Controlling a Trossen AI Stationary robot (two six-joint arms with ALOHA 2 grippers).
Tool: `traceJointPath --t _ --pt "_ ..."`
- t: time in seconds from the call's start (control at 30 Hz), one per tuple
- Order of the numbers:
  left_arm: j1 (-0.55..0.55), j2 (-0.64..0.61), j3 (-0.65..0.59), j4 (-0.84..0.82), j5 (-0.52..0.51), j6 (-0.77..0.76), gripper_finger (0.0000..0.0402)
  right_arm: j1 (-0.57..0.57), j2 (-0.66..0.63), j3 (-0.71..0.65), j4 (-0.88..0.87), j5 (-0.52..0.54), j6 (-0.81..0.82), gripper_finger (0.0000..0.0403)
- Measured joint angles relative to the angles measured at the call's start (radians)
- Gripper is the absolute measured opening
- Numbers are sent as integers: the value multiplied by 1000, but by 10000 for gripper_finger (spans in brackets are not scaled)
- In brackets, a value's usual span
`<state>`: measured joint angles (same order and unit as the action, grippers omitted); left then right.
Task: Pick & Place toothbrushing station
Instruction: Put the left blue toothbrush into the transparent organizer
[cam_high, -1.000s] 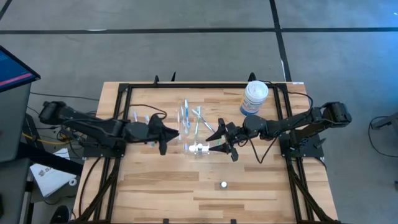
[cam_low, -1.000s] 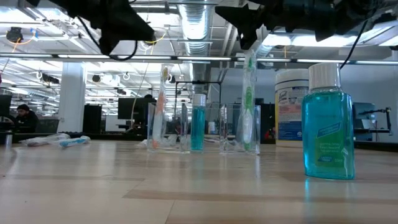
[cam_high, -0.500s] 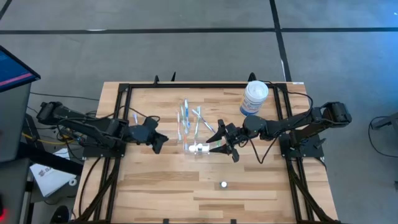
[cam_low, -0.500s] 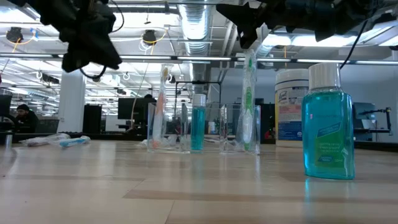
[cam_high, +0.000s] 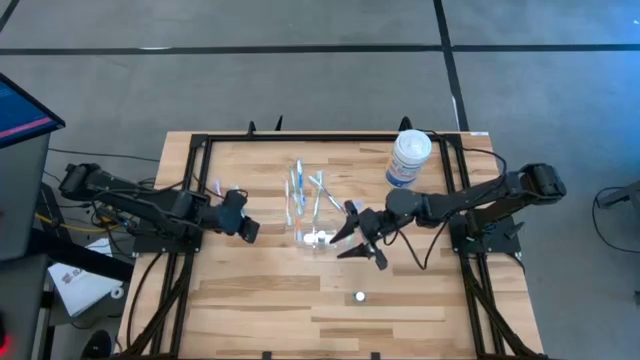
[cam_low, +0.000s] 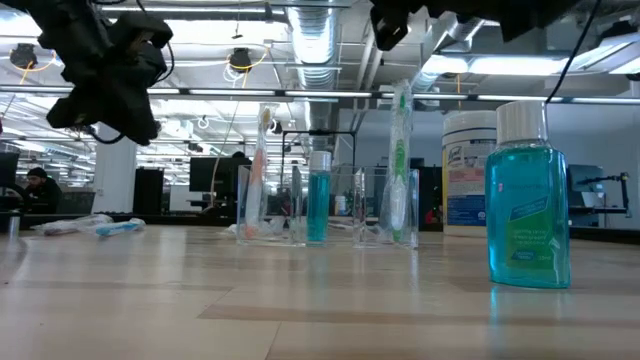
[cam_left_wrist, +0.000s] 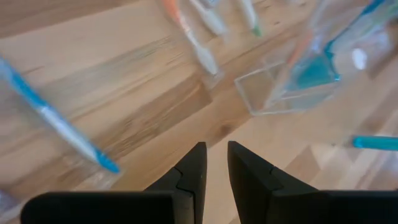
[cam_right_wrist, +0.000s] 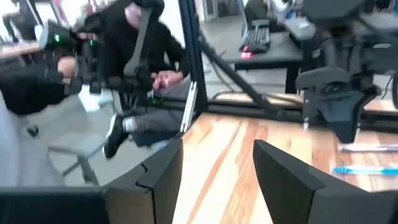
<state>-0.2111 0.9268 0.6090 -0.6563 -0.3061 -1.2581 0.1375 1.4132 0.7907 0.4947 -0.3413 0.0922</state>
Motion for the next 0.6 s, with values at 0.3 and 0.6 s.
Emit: traceJointPath --t 0.3,0.6 --pt "35 90 0 -95 28 -86 61 7 0 62 -176 1 -21 186" --pt "140 166 0 -159 104 -83 61 6 0 63 -187 1 -15 186"
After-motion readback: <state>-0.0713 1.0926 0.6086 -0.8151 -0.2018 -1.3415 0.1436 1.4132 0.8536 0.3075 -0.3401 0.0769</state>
